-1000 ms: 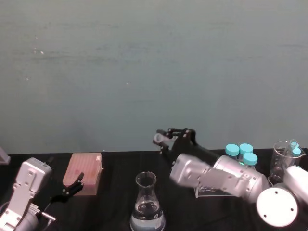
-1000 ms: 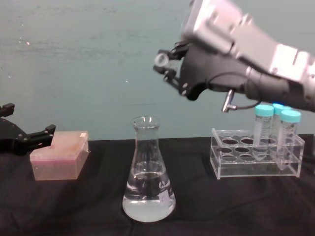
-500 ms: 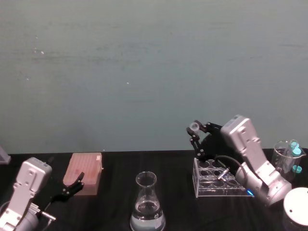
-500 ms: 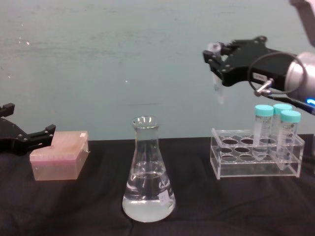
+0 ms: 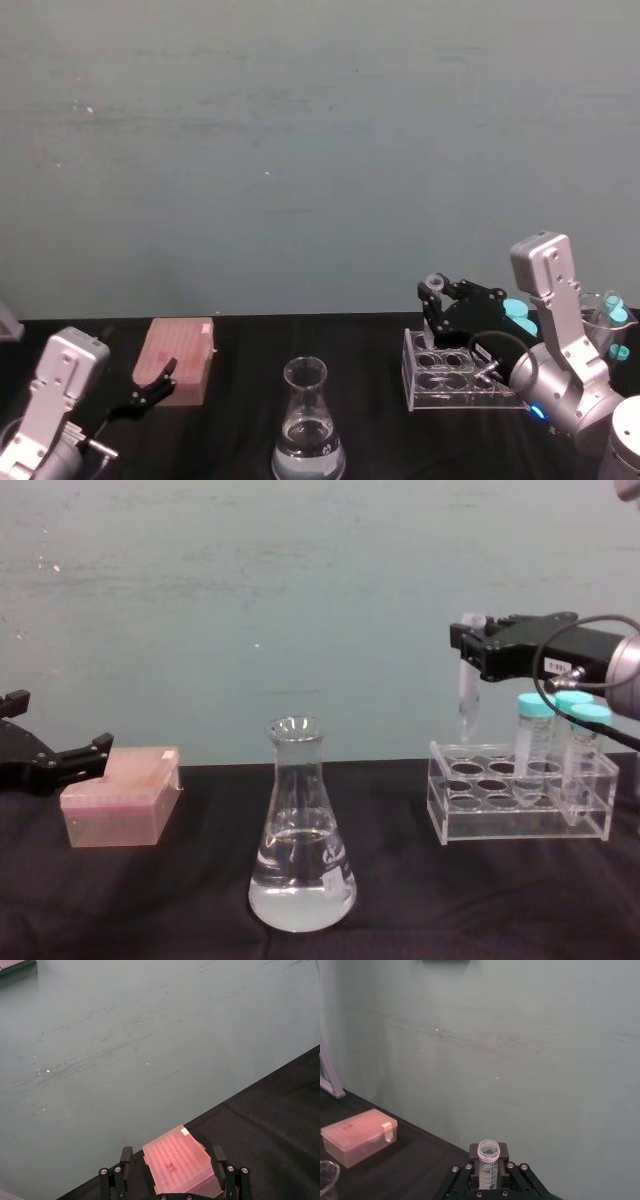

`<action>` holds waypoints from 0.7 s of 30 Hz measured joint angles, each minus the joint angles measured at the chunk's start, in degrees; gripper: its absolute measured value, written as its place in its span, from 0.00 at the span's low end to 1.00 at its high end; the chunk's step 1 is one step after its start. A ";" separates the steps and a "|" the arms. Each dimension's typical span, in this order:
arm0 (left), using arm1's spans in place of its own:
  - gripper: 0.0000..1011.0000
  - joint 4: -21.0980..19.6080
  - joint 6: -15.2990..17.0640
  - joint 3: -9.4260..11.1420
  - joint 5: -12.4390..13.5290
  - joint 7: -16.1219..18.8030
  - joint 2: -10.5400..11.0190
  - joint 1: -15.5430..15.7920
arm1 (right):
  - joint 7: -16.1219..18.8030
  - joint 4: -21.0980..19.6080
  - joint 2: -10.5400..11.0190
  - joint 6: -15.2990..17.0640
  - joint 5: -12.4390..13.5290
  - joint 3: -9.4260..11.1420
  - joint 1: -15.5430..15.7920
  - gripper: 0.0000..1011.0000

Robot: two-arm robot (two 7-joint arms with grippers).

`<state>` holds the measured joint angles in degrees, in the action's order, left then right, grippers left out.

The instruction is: Pour the liquid from the test tube into the beaker using one hand.

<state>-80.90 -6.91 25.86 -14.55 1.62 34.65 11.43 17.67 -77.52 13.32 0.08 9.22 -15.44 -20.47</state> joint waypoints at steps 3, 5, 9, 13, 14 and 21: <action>0.99 0.00 0.00 0.00 0.00 0.00 0.00 0.00 | -0.75 0.32 0.03 0.78 -0.32 -0.02 -0.07 0.21; 0.99 0.00 0.00 0.00 0.00 0.00 0.00 0.00 | -1.09 0.61 0.01 1.22 -0.48 -0.04 -0.13 0.21; 0.99 0.00 0.00 0.00 0.00 0.00 0.00 0.00 | -1.20 1.19 -0.07 1.40 -0.53 -0.05 -0.27 0.21; 0.99 0.00 0.00 0.00 0.00 0.00 0.00 0.00 | -1.11 2.18 -0.08 0.93 -0.60 -0.11 -0.59 0.21; 0.99 0.00 0.00 0.00 0.00 0.00 0.00 0.00 | -1.06 2.44 -0.09 0.78 -0.60 -0.11 -0.69 0.21; 0.99 0.00 0.00 0.00 0.00 0.00 0.00 0.00 | -0.20 5.04 -0.36 -0.21 -0.39 -0.19 -1.86 0.21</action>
<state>-80.90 -6.91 25.86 -14.55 1.62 34.65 11.43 17.47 -72.48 12.96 -0.13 8.82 -15.63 -22.33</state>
